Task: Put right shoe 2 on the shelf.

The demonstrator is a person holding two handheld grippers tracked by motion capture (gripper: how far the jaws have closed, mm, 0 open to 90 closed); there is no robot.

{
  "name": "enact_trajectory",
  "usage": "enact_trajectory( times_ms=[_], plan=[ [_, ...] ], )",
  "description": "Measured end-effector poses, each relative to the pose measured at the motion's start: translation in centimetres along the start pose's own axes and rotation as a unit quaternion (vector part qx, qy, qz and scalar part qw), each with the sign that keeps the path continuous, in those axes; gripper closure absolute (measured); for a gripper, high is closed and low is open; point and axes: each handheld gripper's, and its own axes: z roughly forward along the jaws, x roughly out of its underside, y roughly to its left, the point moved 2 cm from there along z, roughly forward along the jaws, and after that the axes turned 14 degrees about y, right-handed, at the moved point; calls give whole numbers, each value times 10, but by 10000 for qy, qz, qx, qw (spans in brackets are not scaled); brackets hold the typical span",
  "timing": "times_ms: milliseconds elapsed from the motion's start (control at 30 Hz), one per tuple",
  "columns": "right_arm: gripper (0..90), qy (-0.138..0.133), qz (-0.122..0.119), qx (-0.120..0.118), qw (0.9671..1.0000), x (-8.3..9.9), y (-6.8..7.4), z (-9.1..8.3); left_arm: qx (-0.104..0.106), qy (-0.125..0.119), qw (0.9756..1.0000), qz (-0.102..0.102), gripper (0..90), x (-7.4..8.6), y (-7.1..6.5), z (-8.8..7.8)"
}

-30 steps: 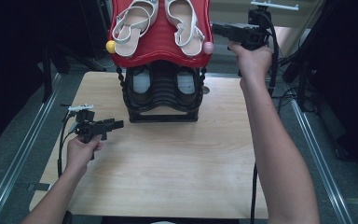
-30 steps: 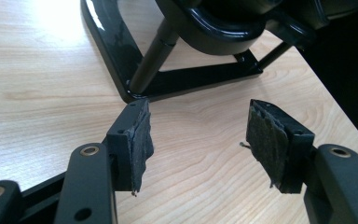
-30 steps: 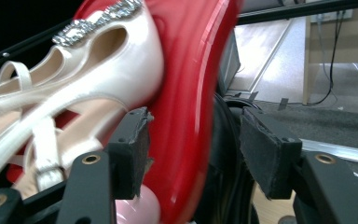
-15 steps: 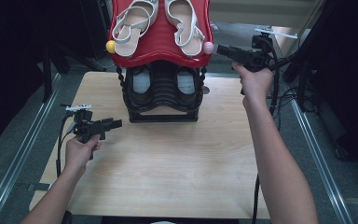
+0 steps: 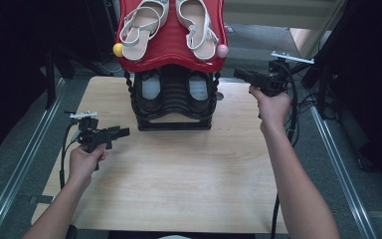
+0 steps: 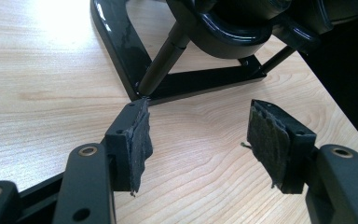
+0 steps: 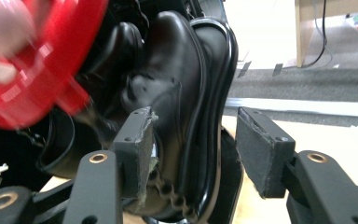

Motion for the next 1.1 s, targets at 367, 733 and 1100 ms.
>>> enact_trajectory(
  times_ms=[367,733,1100],
  plan=[
    [474,135,178,-109,9997,43,-16,6,-19,65,10000,18,389,0,1,2],
    [477,241,115,-155,9995,84,-19,9,63,57,10000,13,386,0,0,1],
    [475,347,149,-220,9990,128,-15,9,52,90,9999,44,386,1,-2,1]
  ],
)
